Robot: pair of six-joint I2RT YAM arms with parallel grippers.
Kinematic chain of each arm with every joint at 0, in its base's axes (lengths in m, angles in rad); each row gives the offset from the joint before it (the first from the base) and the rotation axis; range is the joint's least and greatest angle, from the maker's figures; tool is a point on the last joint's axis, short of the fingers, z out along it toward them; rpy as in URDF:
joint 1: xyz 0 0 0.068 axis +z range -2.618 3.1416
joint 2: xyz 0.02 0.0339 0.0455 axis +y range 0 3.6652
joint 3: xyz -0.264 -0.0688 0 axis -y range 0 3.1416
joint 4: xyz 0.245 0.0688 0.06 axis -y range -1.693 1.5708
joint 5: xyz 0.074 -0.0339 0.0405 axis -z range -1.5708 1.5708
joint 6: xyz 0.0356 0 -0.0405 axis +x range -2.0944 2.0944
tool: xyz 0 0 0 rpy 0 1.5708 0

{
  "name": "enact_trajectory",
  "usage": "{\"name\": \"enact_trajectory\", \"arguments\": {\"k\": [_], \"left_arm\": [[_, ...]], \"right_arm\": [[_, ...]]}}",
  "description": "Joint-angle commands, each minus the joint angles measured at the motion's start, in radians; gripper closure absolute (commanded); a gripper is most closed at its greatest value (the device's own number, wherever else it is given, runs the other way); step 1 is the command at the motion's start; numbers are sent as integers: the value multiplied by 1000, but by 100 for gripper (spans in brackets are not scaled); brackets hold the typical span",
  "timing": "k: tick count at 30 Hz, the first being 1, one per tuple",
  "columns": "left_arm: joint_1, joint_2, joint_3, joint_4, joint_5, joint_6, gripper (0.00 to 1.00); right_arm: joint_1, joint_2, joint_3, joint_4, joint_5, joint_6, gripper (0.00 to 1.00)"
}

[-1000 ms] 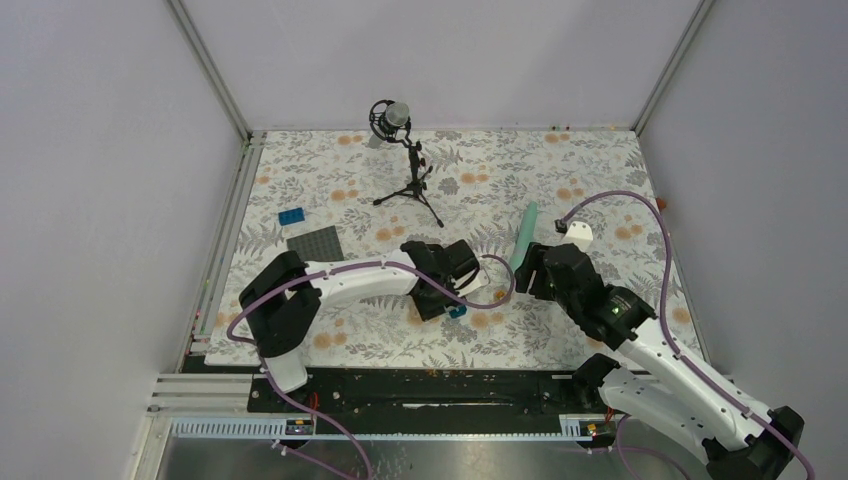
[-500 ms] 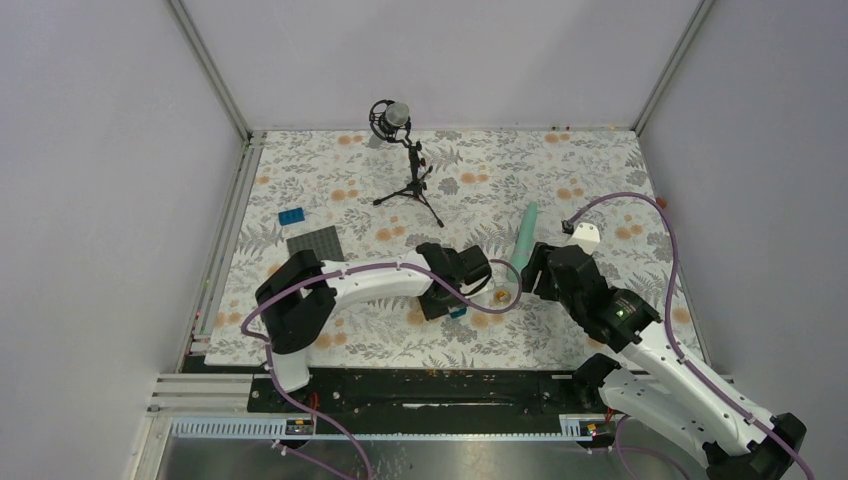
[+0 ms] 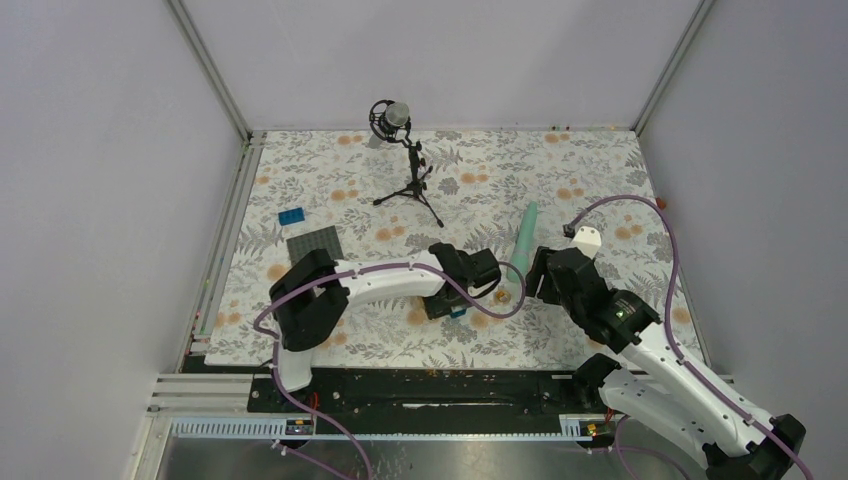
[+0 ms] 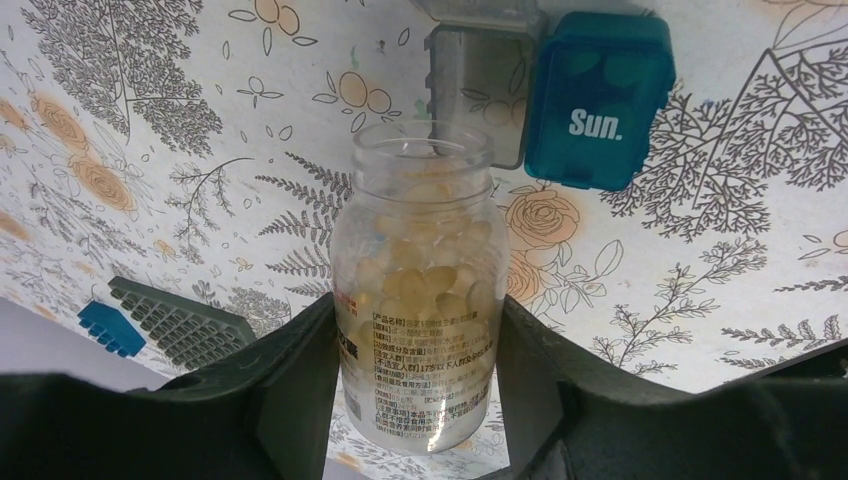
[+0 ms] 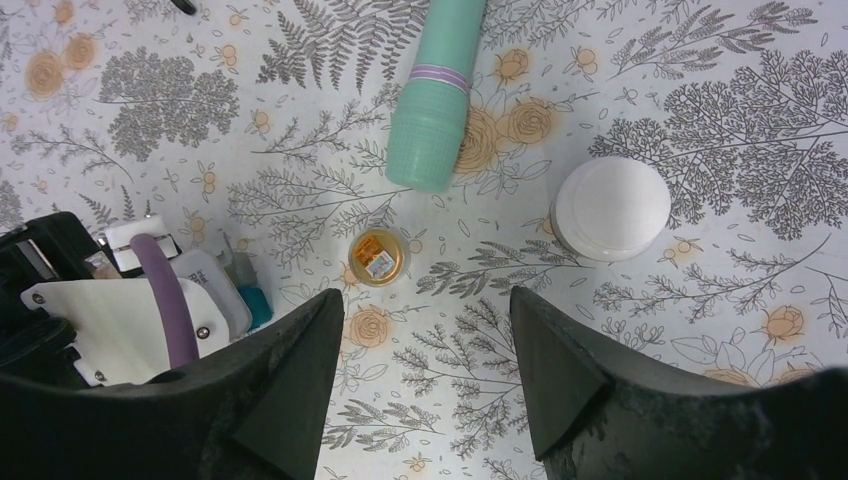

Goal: Sort the pills into containers

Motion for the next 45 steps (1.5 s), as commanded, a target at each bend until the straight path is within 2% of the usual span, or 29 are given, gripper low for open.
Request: {"name": "enact_trajectory", "arguments": {"k": [1, 7, 8, 9, 16, 24, 45], "left_arm": [[-33, 30, 68, -23, -43, 8, 100], [-54, 58, 98, -44, -51, 4, 100], [-56, 63, 101, -47, -53, 2, 100], [-57, 66, 102, -48, -58, 0, 100], [-60, 68, 110, -50, -71, -3, 100], [-63, 83, 133, -75, -107, -9, 100], [-78, 136, 193, -152, -183, -17, 100]], "right_arm": [[-5, -8, 0, 39, 27, 20, 31], [-8, -22, -5, 37, 34, 23, 31], [-8, -66, -3, 30, 48, 29, 31], [-8, -26, 2, 20, 64, 39, 32], [-10, -22, 28, -27, 127, 38, 38], [-9, -5, 83, -127, 296, 52, 44], [-12, -30, 122, -207, 453, 21, 41]]}}
